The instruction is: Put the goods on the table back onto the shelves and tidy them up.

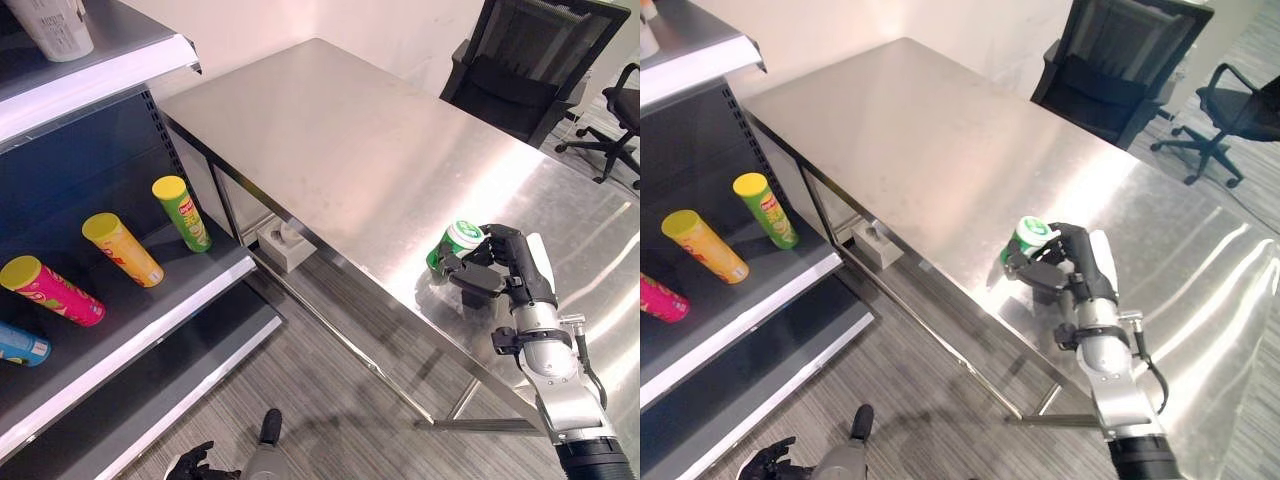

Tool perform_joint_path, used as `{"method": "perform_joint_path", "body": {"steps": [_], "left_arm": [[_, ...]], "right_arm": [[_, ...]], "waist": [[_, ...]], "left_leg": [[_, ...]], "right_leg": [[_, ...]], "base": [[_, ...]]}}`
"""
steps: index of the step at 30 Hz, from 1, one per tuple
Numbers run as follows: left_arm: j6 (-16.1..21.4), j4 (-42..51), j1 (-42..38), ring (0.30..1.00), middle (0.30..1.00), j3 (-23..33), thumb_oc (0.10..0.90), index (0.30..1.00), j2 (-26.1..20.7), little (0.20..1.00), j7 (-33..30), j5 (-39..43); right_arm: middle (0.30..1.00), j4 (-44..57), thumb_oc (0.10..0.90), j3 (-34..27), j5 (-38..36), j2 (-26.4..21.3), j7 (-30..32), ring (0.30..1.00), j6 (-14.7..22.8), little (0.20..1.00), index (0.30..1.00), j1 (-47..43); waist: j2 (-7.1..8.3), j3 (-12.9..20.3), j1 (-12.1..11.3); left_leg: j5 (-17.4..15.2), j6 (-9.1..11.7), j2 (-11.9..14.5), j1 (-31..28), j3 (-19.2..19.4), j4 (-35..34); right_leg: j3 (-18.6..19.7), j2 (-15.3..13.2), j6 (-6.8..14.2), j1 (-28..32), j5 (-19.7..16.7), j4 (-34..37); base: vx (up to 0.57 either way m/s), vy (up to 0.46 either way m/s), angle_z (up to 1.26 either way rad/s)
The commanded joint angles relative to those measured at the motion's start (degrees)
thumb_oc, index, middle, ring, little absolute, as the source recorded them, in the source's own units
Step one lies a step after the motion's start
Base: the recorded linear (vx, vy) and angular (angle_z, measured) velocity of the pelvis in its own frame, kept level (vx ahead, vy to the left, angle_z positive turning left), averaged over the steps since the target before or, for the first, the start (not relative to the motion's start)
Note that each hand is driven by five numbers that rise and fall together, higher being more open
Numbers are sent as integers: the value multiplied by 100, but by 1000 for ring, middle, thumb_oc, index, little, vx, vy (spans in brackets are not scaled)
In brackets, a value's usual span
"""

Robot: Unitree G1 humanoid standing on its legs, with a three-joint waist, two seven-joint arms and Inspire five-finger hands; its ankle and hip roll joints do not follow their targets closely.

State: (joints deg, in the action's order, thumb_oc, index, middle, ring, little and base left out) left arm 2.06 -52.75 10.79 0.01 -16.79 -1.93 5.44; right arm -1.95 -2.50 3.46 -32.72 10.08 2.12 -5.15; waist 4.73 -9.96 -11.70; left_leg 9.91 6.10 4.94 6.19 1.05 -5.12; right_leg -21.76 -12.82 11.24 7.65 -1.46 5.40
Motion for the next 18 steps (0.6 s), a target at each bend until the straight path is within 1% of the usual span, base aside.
{"method": "perform_joint_path", "body": {"steps": [1,7,9,12,14,15,16,18], "left_arm": [[45,-16,-90,900,900,-209,800,900,-173,900,-79,-124],[24,-61,-125,900,900,-186,800,900,-185,900,-78,-111],[23,-35,-131,900,900,-171,800,900,-214,900,-76,-84],[21,-41,-122,900,900,-171,800,900,-225,900,-53,-74],[39,-7,-109,900,900,-210,800,900,-270,900,-18,-16],[40,-27,-106,900,900,-237,800,900,-292,900,7,17],[40,-27,-110,900,900,-236,800,900,-289,900,8,18],[34,-22,-102,900,900,-264,800,900,-312,900,34,63]], "right_arm": [[300,294,400,-605,80,-205,303,300,348,300,300,-305],[300,902,400,-830,-36,-204,394,300,467,300,300,-480],[300,1311,400,-919,-187,-275,362,300,592,300,300,-690],[300,1469,400,-957,-257,-373,340,300,638,300,300,-840],[300,1660,400,-982,-459,-581,356,300,749,300,300,-1191],[300,1696,400,-975,-637,-689,372,300,831,300,300,-1435],[300,1688,400,-972,-642,-695,373,300,834,300,300,-1444],[300,1666,400,-934,-752,-770,395,300,879,300,300,-1586]], "waist": [[-12,306,-24],[-23,383,6],[-24,455,2],[-28,496,-16],[-35,554,-95],[-61,555,-171],[-69,550,-164],[-96,526,-225]], "left_leg": [[-800,-215,-187,-187,-111,12],[-792,-187,-167,-214,-105,12],[-772,-156,-148,-235,-101,15],[-750,-121,-126,-243,-121,19],[-655,-25,-52,-217,-180,25],[-525,81,32,-153,-273,31],[-522,87,39,-152,-282,30],[-411,164,109,-93,-371,34]], "right_leg": [[177,-152,129,-11,322,-192],[191,-134,117,27,353,-200],[184,-106,95,65,388,-211],[158,-75,79,110,421,-215],[115,20,11,172,515,-231],[78,157,-89,221,602,-229],[70,166,-96,225,603,-228],[74,310,-187,243,684,-222]], "base": [[0,0,0],[-21,-18,1],[-41,-47,1],[-41,-63,0],[-137,-206,13],[-134,-207,31],[-128,-191,29],[-88,-143,11]]}}
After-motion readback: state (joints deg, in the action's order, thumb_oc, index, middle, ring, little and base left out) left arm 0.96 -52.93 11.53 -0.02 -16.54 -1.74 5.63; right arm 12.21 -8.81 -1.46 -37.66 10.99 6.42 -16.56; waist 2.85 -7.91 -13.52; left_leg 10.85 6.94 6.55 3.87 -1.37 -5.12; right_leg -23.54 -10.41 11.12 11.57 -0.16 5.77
